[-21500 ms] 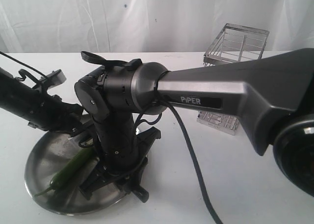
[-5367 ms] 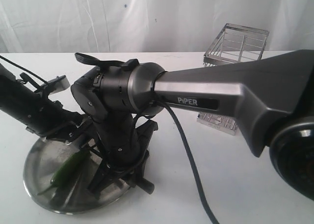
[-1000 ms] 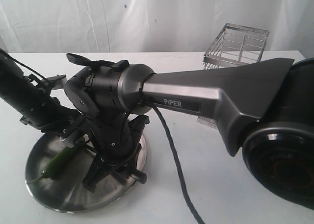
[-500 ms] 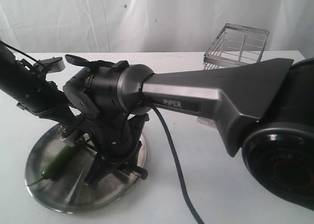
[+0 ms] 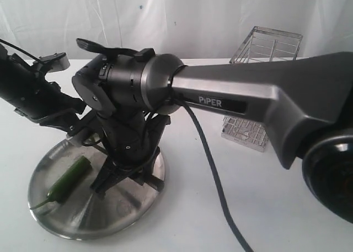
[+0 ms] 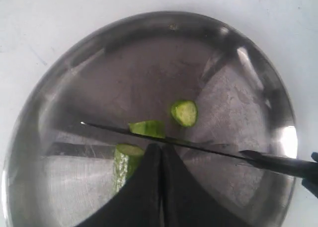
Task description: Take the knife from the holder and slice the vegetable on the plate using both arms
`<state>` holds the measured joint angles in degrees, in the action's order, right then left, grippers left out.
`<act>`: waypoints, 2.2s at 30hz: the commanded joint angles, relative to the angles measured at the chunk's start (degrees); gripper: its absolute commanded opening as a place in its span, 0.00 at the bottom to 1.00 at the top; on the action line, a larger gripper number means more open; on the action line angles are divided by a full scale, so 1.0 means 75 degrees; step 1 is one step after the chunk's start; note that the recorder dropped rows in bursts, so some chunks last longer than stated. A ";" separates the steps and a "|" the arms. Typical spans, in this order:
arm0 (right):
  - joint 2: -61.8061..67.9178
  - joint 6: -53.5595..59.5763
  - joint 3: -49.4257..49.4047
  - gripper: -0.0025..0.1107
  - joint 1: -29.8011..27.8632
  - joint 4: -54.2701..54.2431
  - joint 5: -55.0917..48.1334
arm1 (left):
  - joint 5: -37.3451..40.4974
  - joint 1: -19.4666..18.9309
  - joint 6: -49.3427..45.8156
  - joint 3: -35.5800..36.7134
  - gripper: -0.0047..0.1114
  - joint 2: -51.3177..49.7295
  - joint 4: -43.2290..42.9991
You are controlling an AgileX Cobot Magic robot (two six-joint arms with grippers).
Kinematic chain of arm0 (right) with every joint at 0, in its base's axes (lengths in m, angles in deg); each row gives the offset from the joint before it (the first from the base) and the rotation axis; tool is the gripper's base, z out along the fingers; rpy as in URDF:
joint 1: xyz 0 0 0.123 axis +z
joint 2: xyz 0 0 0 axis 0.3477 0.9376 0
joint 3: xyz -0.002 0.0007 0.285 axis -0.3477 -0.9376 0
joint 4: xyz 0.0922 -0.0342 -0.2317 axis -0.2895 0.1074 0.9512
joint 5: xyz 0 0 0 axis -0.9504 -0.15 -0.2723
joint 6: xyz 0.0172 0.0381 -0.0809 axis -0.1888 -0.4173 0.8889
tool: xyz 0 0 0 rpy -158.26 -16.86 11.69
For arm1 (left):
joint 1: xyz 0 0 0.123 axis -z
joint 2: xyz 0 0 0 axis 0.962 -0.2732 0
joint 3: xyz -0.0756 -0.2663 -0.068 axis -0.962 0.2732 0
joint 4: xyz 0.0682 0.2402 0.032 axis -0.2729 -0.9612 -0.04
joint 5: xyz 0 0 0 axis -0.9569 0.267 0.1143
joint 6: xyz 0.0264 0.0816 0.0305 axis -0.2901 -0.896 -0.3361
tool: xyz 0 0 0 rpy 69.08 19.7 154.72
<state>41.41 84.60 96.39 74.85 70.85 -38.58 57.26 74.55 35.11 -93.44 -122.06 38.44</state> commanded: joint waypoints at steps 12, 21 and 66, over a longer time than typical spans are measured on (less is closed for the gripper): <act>-0.0221 -0.0076 0.0030 0.03 -0.0039 -0.0080 -0.0025 | 0.0329 0.0036 -0.0310 0.0053 0.04 0.0176 0.0359; -0.0347 -0.0059 0.0030 0.03 -0.0039 -0.0049 -0.0025 | 0.0277 0.0036 -0.0310 0.0069 0.04 -0.0259 0.0347; -0.0494 -0.0324 -0.0625 0.03 -0.0112 -0.0081 0.0686 | 0.0157 -0.1185 -0.1549 0.0104 0.04 0.2241 0.2311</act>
<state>38.38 82.66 91.99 74.66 70.34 -36.40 57.01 65.59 23.93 -93.33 -108.27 55.70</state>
